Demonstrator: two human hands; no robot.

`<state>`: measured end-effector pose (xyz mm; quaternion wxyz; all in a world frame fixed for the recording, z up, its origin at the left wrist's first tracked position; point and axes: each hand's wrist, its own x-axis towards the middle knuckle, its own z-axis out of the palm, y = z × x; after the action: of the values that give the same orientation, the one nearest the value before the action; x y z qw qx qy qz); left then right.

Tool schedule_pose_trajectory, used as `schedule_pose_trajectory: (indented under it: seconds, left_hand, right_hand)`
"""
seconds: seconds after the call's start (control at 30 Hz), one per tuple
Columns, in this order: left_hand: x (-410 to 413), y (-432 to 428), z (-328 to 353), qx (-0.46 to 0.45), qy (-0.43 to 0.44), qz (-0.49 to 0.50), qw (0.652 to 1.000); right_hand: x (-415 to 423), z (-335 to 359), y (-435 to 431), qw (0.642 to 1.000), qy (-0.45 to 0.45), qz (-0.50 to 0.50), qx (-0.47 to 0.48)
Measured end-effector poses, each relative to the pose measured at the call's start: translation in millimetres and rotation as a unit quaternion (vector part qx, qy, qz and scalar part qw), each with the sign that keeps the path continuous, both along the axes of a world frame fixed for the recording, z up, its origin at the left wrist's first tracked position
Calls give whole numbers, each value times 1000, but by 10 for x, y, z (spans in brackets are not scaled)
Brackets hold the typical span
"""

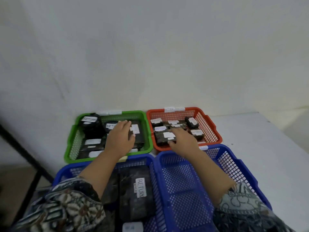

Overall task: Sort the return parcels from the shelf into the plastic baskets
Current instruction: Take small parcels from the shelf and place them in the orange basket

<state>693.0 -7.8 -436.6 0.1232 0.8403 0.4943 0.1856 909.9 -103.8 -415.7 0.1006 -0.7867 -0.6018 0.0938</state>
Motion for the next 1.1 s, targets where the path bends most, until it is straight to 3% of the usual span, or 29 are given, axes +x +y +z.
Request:
schedule_pose_trajectory:
  seconds: [0.43, 0.67, 0.87, 1.1]
  left_hand:
    - [-2648, -1294, 378, 68, 7, 46, 997]
    - [-3998, -1952, 436, 81, 57, 141, 985]
    - [-5133, -2127, 385, 76, 76, 231, 967]
    - [-6243, -1826, 402, 81, 81, 305, 946]
  right_hand:
    - [-2736, 174, -751, 986, 27, 126, 105]
    - [-4321, 284, -834, 958, 32, 253, 130]
    - [-5471, 417, -715, 934, 66, 338, 94]
    - [-6516, 592, -249, 910, 79, 390, 119]
